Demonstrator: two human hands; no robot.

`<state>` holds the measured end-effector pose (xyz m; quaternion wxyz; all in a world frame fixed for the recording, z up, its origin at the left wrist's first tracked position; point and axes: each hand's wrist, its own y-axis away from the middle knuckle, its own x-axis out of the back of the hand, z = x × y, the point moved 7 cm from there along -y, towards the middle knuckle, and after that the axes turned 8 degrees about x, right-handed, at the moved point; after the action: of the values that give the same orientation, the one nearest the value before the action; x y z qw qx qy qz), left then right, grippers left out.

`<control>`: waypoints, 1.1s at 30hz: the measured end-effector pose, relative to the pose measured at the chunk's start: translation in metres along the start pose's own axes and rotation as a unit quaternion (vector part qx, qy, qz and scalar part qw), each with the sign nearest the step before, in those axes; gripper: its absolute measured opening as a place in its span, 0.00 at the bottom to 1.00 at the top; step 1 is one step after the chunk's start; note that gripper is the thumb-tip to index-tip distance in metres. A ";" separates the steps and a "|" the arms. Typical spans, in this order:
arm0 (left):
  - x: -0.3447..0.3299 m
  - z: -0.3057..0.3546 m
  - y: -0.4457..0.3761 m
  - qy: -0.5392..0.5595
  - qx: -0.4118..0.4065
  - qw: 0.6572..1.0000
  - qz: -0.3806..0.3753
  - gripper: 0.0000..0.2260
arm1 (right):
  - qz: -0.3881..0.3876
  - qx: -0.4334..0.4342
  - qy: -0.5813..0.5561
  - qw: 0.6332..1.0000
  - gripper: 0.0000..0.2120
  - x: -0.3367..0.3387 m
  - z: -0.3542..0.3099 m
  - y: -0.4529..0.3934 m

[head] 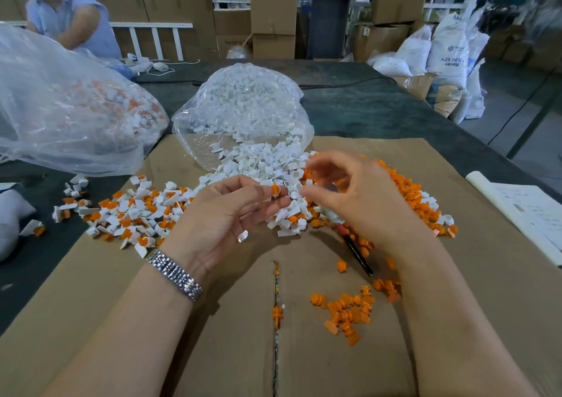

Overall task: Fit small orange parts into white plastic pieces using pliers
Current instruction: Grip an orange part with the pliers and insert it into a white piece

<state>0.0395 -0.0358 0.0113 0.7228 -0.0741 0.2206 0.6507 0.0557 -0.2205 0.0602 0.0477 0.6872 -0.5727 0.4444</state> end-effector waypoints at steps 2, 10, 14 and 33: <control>0.004 0.000 -0.001 0.013 0.001 1.000 0.012 0.06 | -0.010 -0.102 0.131 0.986 0.19 0.009 0.025 0.004; 0.007 0.002 -0.004 0.017 0.002 1.000 0.008 0.03 | -0.188 -0.228 0.258 0.920 0.29 -0.006 0.048 0.022; 0.009 0.002 -0.006 0.011 -0.012 1.000 0.025 0.02 | -0.170 -0.212 0.259 0.927 0.16 -0.005 0.043 0.020; 0.019 0.000 -0.012 0.061 -0.004 0.996 0.070 0.08 | -0.255 -0.191 -0.118 0.941 0.14 -0.032 -0.015 0.018</control>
<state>0.0518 -0.0205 0.0016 0.6601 -0.1011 0.2661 0.6951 0.0342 -0.1945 0.0402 0.2215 0.8357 -0.4542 0.2150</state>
